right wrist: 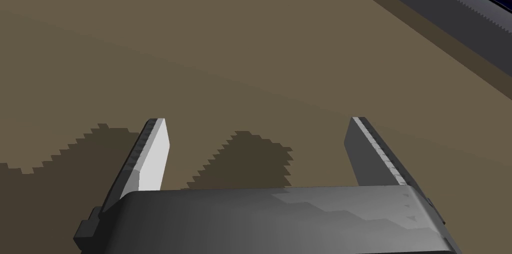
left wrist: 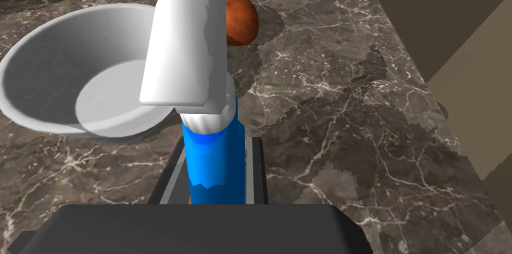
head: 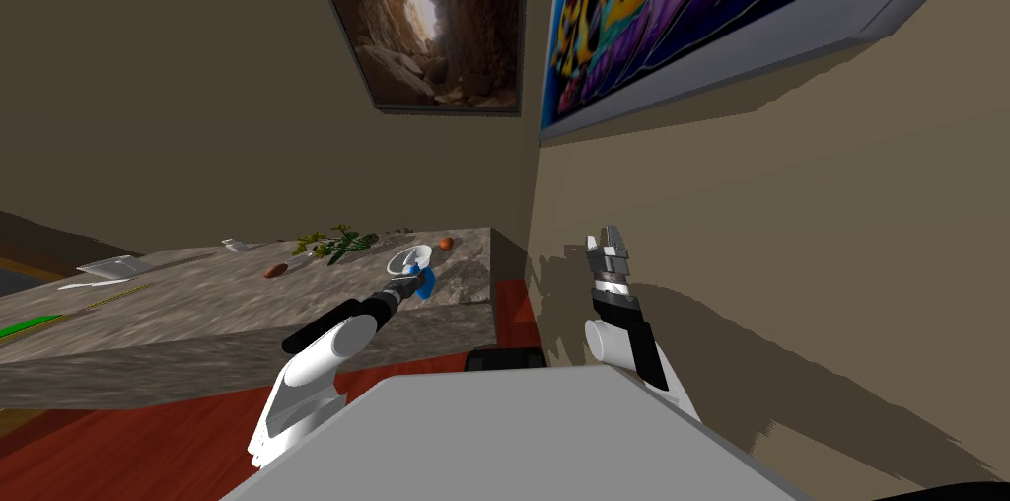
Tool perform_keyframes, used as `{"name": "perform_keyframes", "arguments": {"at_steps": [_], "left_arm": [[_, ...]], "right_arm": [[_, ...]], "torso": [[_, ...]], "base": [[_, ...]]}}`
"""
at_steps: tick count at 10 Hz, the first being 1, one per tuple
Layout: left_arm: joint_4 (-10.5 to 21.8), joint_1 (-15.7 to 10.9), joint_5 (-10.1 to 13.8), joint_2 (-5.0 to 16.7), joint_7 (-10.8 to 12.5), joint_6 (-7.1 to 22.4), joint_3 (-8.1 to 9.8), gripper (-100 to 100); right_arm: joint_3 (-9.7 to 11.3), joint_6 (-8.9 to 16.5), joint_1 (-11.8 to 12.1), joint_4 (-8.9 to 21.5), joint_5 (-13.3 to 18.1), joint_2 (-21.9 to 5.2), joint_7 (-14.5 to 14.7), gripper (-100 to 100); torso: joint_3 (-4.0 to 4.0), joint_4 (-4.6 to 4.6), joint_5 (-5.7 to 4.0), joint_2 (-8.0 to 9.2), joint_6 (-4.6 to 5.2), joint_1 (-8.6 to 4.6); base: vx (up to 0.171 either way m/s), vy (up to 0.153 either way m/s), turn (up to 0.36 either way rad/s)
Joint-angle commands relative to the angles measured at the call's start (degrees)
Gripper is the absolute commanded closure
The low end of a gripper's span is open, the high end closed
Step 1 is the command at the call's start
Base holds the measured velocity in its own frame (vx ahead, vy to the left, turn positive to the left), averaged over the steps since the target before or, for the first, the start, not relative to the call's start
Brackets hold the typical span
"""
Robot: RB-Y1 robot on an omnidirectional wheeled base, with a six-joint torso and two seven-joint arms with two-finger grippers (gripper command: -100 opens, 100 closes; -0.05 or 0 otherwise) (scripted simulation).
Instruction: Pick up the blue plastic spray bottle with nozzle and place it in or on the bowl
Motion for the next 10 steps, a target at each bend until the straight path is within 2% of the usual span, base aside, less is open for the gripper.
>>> {"name": "perform_keyframes", "arguments": {"at_steps": [1,3,4,5,6,10], "left_arm": [[-1.7,1.9,1.4,0.0,-0.4,0.4,-0.14,100],[-3.5,3.9,2.8,0.0,-0.8,0.8,-0.36,100],[-2.6,3.2,2.3,0.0,-0.8,0.4,-0.37,100],[-2.7,3.3,2.4,-0.1,-0.8,0.5,-0.39,0],[-2.3,2.8,2.6,1.8,-0.8,1.1,-0.03,100],[0.2,-0.3,3.5,6.9,-0.7,4.7,2.13,100]], "right_arm": [[0.0,0.0,0.0,0.0,0.0,0.0,0.0,0],[0.0,0.0,0.0,0.0,0.0,0.0,0.0,0],[0.0,0.0,0.0,0.0,0.0,0.0,0.0,0],[0.0,0.0,0.0,0.0,0.0,0.0,0.0,0],[0.0,0.0,0.0,0.0,0.0,0.0,0.0,0],[0.1,0.0,-0.1,0.0,0.0,0.0,0.0,0]], "torso": [[0.0,0.0,0.0,0.0,0.0,0.0],[0.01,0.01,-0.01,0.0,-0.05,-0.03],[0.0,0.01,-0.02,0.0,-0.03,-0.04],[0.0,0.01,-0.02,0.0,0.0,-0.03],[0.01,0.01,-0.02,0.01,0.0,-0.02],[0.27,0.06,-0.02,0.52,0.13,-0.14]], "base": [[0.013,-0.004,0.089],[0.019,-0.009,0.075],[0.006,-0.004,0.013],[0.0,0.0,0.0],[-0.025,-0.011,-0.035],[-0.085,-0.017,-0.045]]}}
